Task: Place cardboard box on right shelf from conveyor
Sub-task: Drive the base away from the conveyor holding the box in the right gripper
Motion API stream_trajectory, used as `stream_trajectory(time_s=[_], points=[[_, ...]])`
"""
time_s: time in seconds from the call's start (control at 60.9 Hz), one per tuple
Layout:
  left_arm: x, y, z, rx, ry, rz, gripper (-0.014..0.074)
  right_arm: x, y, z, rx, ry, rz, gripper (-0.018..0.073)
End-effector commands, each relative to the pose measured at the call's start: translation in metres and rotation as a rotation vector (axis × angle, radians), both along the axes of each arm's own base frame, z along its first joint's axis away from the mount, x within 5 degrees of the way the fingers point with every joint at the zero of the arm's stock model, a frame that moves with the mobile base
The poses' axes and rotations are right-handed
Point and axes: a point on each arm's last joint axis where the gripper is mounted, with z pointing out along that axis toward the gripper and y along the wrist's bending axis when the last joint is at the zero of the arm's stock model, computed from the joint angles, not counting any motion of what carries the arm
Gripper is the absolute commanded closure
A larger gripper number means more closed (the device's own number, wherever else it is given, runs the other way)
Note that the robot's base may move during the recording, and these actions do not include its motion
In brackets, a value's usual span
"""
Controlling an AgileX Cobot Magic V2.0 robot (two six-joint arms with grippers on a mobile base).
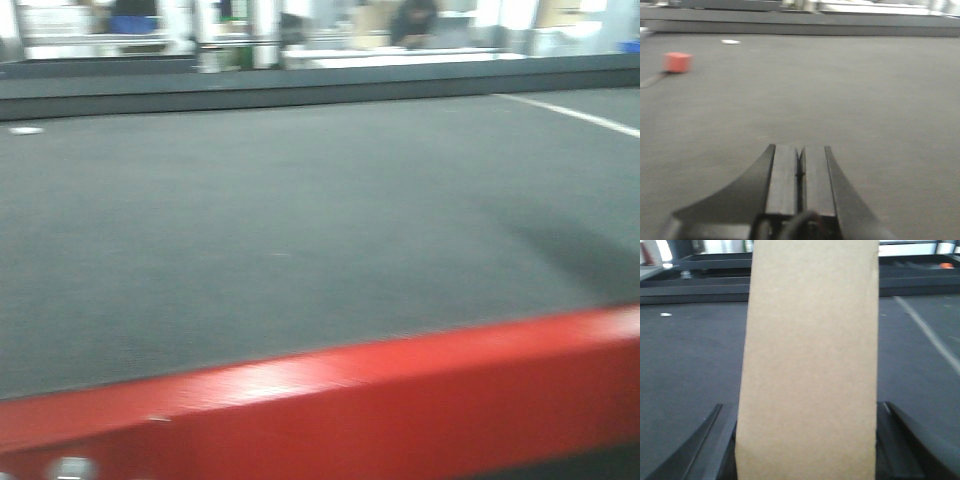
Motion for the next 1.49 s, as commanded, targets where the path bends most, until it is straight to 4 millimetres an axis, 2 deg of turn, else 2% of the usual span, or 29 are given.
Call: stream_trajectory(time_s=[0.0,1.478], points=[[-0.0007,0.0006,0.0057,-0.010,-0.091,0.006,0.0713,0.0003,-0.0001,0.0162,0.013,-0.113,-0.004,0.0430],[-0.0007,0.0006,0.0057,-0.010,-0.091,0.006,0.0713,0.0003,-0.0001,0.0162,0.013,-0.113,-0.004,0.0430]])
